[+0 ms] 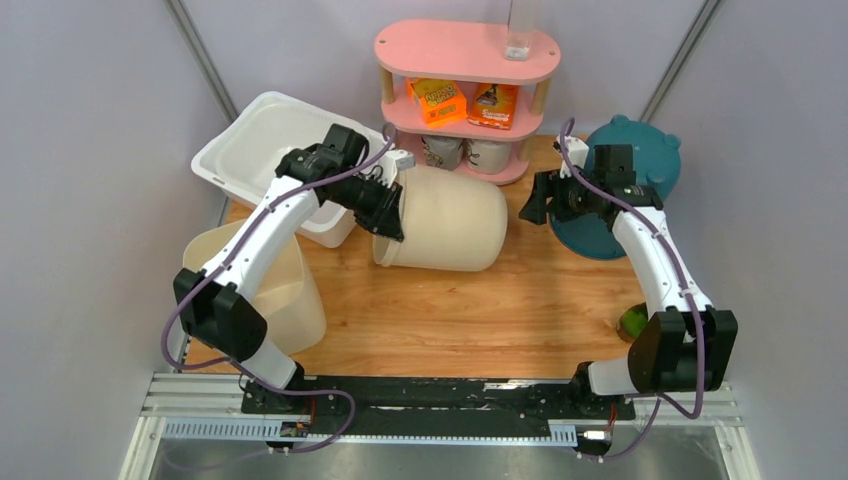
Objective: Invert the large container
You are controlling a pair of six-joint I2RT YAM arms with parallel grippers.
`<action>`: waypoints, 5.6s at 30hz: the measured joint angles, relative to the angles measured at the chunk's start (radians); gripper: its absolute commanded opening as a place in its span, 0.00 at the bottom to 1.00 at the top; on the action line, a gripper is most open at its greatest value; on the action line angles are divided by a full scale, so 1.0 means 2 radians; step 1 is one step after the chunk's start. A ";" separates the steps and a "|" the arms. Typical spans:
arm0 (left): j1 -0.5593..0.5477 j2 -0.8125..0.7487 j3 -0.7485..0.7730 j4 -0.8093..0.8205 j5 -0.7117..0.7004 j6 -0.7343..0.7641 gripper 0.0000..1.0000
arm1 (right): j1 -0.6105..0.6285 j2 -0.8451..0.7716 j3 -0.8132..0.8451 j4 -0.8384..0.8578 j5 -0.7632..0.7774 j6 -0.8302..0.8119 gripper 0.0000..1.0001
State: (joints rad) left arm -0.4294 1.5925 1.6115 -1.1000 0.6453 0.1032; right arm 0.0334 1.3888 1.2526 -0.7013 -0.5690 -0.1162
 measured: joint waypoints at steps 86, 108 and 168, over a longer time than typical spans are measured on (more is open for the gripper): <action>0.008 -0.013 -0.027 0.254 -0.097 0.056 1.00 | 0.052 -0.208 -0.086 0.013 -0.056 0.109 0.93; 0.010 0.165 -0.008 0.368 0.102 -0.053 0.17 | 0.003 -0.122 -0.133 0.077 -0.050 0.167 0.90; 0.000 0.098 -0.347 0.611 0.099 -0.344 0.75 | 0.104 -0.022 0.029 0.143 -0.058 0.103 0.86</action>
State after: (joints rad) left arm -0.4286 1.7882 0.9173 0.1223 0.8436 -0.5858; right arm 0.2420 1.3441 1.3098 -0.4160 -0.6857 0.0895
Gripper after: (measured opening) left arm 0.657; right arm 0.860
